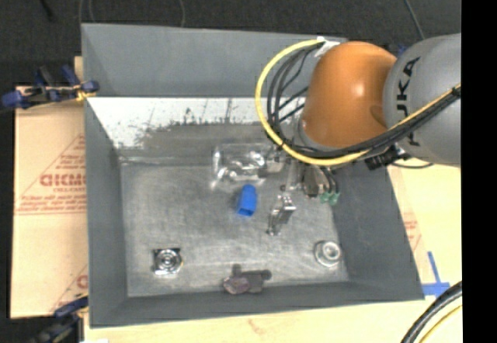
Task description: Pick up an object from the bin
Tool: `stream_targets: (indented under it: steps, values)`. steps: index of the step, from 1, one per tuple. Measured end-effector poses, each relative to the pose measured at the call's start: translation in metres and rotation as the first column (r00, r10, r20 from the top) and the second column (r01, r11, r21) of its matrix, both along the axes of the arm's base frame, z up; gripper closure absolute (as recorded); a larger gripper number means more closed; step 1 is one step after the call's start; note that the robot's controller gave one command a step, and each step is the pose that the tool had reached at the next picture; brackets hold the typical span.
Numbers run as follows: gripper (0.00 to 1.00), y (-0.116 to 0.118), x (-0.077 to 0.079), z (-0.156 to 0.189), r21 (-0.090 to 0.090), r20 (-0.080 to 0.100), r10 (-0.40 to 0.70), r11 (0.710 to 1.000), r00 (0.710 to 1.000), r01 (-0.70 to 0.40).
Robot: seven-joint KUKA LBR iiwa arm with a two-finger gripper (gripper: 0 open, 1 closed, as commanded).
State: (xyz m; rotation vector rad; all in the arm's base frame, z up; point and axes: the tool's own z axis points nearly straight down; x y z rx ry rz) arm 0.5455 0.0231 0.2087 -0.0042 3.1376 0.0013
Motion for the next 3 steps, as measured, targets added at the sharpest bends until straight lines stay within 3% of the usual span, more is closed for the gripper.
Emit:
stream_targets:
  steps: [1,2,3]
  values:
    - [0.0,-0.0007,0.0091,-0.1102,-0.003,0.023,0.171,0.985,0.985,-0.171]
    - [1.0,-0.0009,0.0025,-0.1191,-0.001,0.002,0.17,0.985,0.985,-0.17]
    - [0.0,-0.0009,0.0025,-0.1191,0.0,0.002,0.169,0.986,0.986,-0.169]
